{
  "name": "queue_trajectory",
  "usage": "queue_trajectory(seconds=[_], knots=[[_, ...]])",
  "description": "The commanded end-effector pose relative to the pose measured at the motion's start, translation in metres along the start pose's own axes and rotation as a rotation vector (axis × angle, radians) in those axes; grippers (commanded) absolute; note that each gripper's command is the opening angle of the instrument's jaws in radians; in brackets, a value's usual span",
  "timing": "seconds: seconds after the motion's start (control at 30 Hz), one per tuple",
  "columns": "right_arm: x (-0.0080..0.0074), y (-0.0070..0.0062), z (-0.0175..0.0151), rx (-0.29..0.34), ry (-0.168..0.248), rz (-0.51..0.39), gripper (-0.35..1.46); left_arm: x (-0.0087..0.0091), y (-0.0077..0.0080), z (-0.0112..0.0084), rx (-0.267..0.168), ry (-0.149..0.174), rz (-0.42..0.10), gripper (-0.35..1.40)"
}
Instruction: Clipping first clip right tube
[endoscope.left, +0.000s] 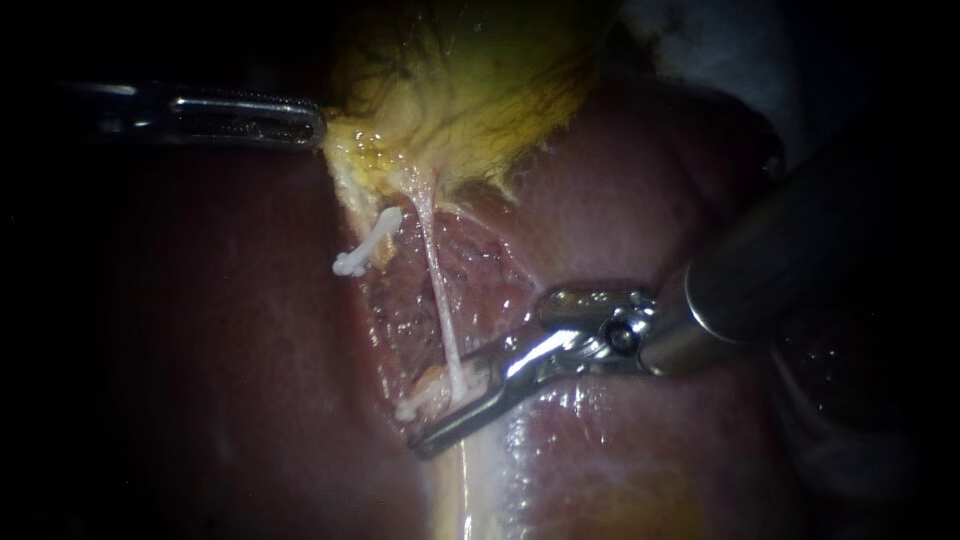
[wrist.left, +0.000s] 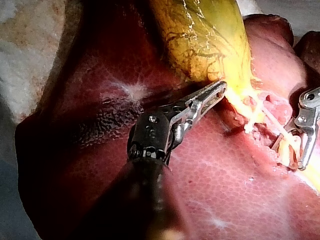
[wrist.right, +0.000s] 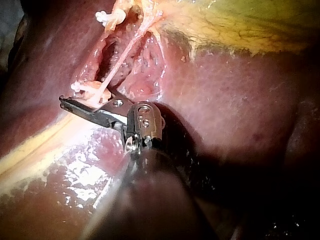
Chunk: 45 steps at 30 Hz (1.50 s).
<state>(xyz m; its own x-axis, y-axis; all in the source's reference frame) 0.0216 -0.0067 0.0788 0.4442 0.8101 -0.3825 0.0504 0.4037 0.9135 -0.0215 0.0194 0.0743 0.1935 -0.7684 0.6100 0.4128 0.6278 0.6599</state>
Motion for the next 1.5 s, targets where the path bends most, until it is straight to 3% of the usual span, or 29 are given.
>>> queue_trajectory(seconds=[0.03, 0.63, 0.9, 1.07, 1.33, 1.5], knots=[[-0.0001, 0.0001, -0.0002, 0.000, 0.000, -0.008, 0.60, 0.0000, 0.0000, 0.0000, 0.000, 0.000, 0.000, -0.35], [0.0019, 0.0008, -0.0018, -0.024, 0.036, -0.072, 0.60, 0.0000, 0.0000, -0.0001, 0.000, 0.000, 0.000, -0.35], [0.0019, 0.0007, -0.0022, -0.013, 0.051, -0.081, 0.60, 0.0000, 0.0000, 0.0000, 0.000, 0.000, 0.000, -0.35], [0.0016, 0.0007, -0.0028, 0.028, 0.080, -0.083, 0.60, 0.0000, 0.0000, 0.0000, 0.000, 0.000, 0.000, -0.35], [0.0013, 0.0003, -0.0033, 0.166, 0.156, -0.076, 0.60, 0.0000, 0.0000, 0.0000, 0.000, 0.000, 0.000, -0.35], [0.0013, -0.0007, -0.0030, 0.252, 0.215, -0.071, 0.60, -0.0001, 0.0000, 0.0001, -0.001, -0.001, 0.000, -0.35]])
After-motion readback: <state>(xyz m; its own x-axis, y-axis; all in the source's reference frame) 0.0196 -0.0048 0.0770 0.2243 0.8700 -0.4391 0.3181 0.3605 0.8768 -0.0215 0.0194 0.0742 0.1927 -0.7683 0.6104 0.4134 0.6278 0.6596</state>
